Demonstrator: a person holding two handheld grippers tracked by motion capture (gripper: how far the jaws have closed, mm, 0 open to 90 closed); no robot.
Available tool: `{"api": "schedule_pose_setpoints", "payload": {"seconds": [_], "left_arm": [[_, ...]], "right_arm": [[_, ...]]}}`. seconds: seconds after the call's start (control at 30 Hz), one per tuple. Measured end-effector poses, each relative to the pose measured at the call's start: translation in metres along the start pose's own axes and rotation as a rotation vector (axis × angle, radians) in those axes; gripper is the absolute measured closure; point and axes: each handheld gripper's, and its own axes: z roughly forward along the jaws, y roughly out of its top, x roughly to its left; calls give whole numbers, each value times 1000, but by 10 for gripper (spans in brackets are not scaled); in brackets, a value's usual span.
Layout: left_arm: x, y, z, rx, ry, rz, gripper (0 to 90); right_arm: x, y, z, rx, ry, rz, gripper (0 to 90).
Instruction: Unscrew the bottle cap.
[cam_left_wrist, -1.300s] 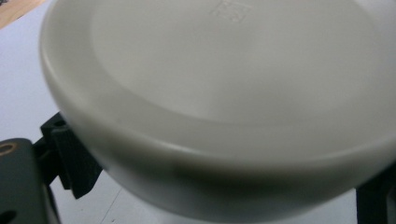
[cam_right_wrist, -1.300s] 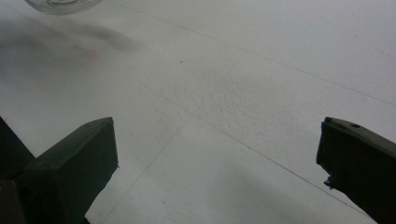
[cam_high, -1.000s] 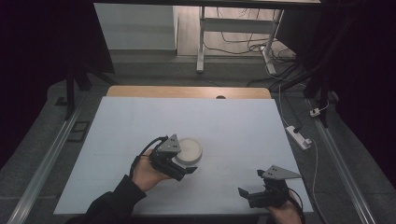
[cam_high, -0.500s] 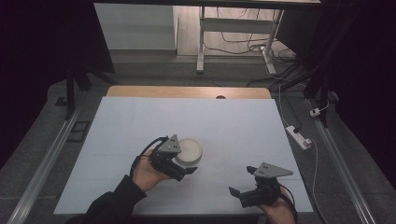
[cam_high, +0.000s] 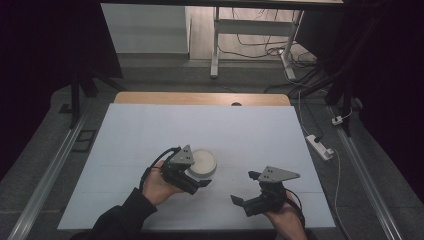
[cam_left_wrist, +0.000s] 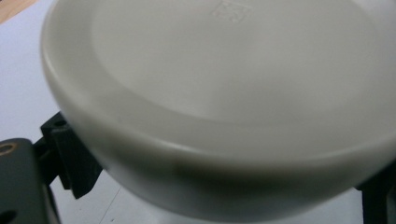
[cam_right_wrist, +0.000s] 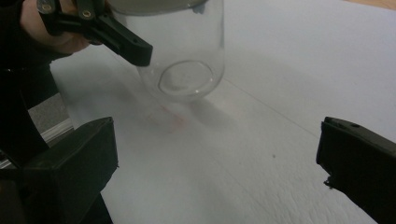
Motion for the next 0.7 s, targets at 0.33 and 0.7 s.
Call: {"api": "schedule_pose_setpoints", "payload": {"seconds": [0.33, 0.7], "left_arm": [[-4, 1, 2, -6, -6, 6, 75], [-6, 2, 3, -4, -21, 15, 76]], "right_arm": [[8, 18, 10, -14, -3, -17, 0], [16, 45, 27, -37, 20, -52, 0]]}}
